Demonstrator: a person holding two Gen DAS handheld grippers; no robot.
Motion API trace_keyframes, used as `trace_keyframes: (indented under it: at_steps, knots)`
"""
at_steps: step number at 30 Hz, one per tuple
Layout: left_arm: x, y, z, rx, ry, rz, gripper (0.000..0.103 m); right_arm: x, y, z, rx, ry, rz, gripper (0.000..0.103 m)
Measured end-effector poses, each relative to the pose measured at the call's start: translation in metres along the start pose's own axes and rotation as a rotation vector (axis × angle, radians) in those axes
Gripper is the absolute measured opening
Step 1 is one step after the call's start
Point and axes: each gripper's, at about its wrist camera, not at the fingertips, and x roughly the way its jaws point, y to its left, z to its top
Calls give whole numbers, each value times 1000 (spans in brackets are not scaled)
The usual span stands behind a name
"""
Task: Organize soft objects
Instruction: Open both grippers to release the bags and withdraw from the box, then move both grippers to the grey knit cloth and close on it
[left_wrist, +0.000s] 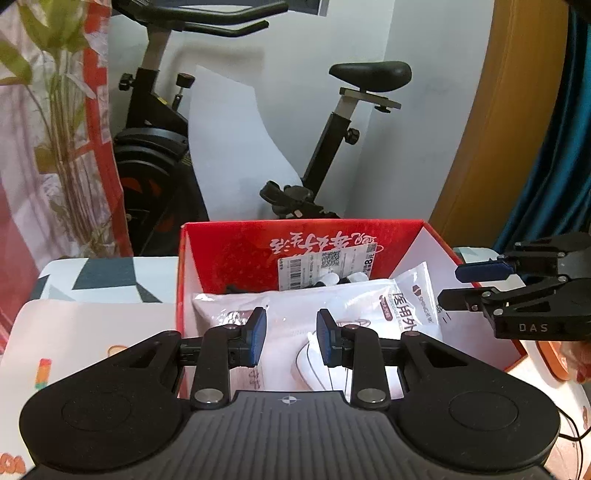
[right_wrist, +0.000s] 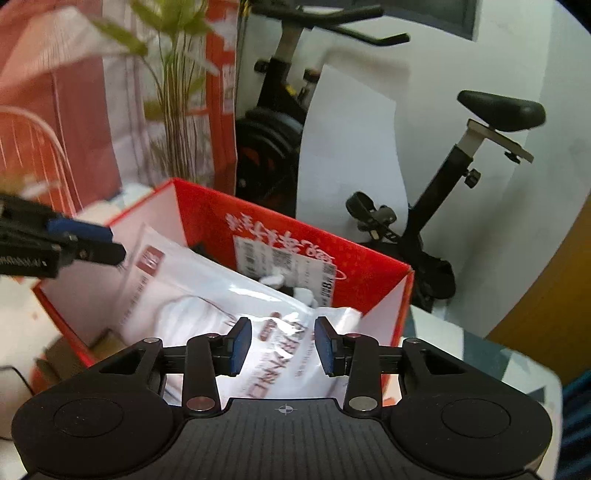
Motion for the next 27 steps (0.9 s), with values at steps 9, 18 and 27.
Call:
trace_keyframes:
  at_steps: [9, 18, 27]
  knots:
    - [-33, 1, -28, -13, -24, 27, 32, -40, 11, -36, 127, -115, 50, 36]
    - [-64, 4, -81, -50, -15, 61, 32, -74, 34, -79, 186, -231, 57, 38]
    - [-57, 22, -128, -154, 70, 81, 32, -68, 46, -127, 229, -173, 69, 41]
